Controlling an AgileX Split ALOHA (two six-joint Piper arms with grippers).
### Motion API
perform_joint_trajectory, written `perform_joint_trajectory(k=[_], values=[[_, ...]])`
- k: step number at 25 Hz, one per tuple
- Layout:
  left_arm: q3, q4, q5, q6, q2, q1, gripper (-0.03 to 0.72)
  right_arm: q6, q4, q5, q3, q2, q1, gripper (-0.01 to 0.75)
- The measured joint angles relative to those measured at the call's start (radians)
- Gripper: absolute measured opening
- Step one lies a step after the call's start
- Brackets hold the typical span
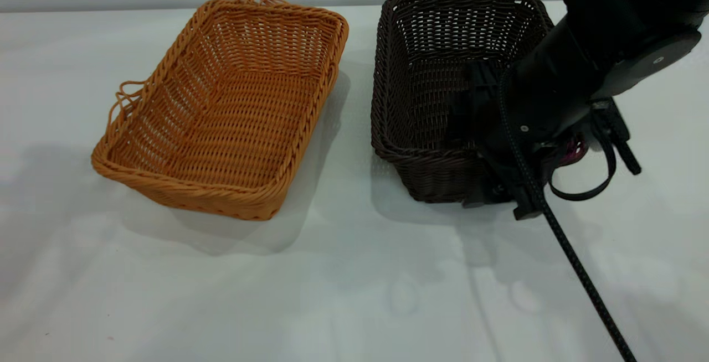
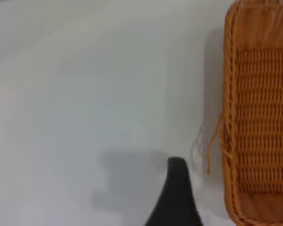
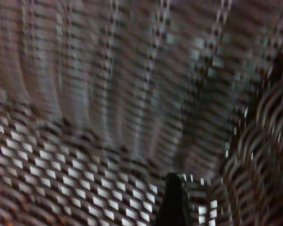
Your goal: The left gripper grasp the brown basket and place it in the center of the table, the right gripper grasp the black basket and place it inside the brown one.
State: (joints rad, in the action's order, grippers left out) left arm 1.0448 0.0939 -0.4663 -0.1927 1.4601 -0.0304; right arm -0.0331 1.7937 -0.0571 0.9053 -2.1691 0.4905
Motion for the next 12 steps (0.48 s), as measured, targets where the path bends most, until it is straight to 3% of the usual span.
perform_joint_trajectory(k=[5,12], values=[[0.063,0.02,0.0,-0.002,0.169,-0.008,0.552,-0.03,0.002,0.022,0.0,0.0,0.0,0.531],[0.2,0.023,0.044,-0.002,0.456,-0.078,0.552,-0.035,0.002,0.019,0.0,0.0,0.0,0.531]])
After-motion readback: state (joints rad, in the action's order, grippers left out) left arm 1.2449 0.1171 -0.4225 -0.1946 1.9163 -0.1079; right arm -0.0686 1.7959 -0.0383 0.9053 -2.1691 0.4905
